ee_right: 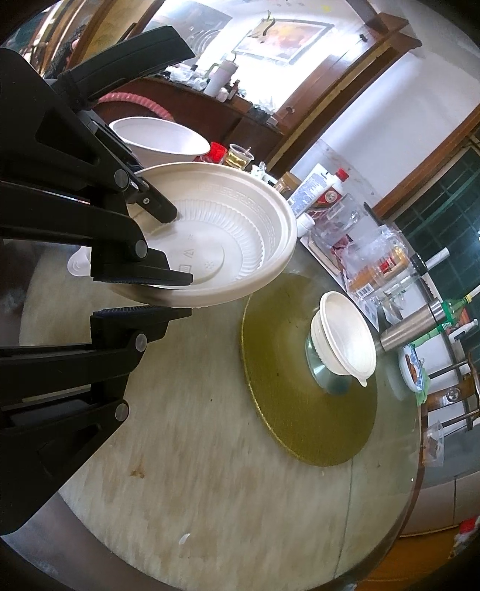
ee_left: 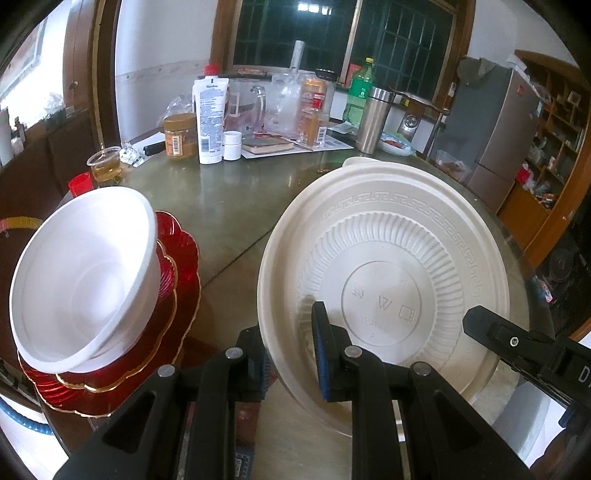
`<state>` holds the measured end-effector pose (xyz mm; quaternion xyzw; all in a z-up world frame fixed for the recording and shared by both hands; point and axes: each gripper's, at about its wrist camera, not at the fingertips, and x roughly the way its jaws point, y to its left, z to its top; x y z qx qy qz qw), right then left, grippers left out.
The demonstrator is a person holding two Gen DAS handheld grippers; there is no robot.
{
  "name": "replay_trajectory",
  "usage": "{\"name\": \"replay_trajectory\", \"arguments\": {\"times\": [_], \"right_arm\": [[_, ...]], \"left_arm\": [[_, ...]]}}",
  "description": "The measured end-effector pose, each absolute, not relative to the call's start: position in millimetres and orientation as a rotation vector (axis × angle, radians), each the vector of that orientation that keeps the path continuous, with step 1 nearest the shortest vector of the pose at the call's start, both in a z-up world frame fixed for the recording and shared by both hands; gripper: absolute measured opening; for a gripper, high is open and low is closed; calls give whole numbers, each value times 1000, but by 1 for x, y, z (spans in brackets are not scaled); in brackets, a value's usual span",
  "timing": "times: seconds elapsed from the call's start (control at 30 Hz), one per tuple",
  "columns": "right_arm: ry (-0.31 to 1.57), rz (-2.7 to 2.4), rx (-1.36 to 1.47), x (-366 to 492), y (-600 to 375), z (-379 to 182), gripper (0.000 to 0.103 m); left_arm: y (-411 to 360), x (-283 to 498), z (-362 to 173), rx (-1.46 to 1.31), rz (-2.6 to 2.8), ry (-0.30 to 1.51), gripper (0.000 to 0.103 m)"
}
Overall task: Organize plates and bowls
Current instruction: 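Bring both held cream ribbed bowls over the red plate stack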
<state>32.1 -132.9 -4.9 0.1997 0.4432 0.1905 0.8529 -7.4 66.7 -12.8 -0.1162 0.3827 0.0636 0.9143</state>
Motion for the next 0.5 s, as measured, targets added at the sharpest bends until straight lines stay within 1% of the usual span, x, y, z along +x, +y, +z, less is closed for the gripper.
{"name": "replay_trajectory", "arguments": {"times": [0.5], "right_arm": [[937,339,349,34,-108,5,9]], "left_arm": [[88,-1,-16,-295,74,788,19]]}}
